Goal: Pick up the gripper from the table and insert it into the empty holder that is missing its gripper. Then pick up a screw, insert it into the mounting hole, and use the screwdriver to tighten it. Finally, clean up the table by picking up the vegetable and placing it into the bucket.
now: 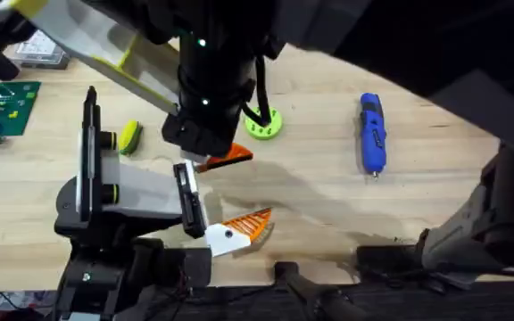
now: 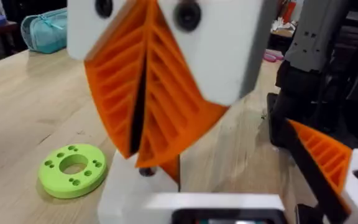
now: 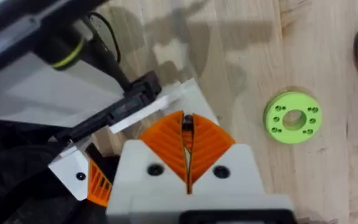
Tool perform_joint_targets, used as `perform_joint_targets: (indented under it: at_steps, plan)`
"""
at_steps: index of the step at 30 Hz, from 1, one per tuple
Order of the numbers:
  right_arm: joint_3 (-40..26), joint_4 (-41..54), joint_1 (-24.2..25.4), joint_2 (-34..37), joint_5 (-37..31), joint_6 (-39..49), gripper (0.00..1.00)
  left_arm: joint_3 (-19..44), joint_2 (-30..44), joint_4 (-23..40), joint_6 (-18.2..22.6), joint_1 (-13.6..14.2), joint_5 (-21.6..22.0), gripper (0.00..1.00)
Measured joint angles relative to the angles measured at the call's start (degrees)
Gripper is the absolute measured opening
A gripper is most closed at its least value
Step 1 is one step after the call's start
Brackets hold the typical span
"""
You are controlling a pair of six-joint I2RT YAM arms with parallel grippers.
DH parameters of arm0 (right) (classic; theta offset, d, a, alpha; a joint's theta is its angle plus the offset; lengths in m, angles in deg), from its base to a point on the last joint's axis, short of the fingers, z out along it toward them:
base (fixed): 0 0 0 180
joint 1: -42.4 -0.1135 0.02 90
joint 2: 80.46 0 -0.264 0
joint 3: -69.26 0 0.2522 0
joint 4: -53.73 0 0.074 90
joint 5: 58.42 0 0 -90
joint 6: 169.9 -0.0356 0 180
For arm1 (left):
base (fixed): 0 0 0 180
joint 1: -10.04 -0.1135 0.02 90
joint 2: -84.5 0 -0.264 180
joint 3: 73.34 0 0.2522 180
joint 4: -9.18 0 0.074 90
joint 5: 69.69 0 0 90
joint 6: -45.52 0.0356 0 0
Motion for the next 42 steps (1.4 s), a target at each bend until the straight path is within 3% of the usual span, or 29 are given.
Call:
perform_joint_targets:
  at_steps: [42]
  plan:
    - [2.07,-0.59,1.14,-0.02,0.76,0.00,0.007,-0.01,0.00,0.01,-1.13,0.00,0.00,0.990]
